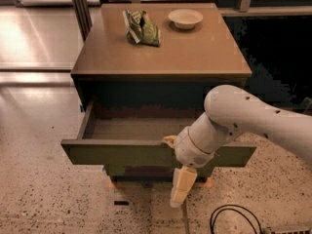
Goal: Open top drawer
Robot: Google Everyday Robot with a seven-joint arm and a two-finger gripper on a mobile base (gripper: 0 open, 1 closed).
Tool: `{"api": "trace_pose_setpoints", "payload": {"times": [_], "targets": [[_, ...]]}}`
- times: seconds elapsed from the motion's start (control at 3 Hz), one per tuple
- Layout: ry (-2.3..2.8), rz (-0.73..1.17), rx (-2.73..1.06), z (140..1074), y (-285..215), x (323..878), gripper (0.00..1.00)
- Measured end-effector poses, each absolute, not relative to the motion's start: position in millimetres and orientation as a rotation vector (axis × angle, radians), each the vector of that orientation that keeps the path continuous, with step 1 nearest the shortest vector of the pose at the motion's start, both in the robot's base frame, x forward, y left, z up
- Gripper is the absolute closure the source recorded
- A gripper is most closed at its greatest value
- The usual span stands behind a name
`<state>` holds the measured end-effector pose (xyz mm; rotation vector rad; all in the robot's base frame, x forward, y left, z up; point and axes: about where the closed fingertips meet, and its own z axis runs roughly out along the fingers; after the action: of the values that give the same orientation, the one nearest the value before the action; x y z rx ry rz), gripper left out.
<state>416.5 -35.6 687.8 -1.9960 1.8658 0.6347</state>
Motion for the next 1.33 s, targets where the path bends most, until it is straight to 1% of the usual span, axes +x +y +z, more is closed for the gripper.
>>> {"api": "trace_pose_setpoints", "payload": {"times": [1.33], "targets": [[1.895, 0.671, -1.969, 675, -46, 430, 0.00]]}}
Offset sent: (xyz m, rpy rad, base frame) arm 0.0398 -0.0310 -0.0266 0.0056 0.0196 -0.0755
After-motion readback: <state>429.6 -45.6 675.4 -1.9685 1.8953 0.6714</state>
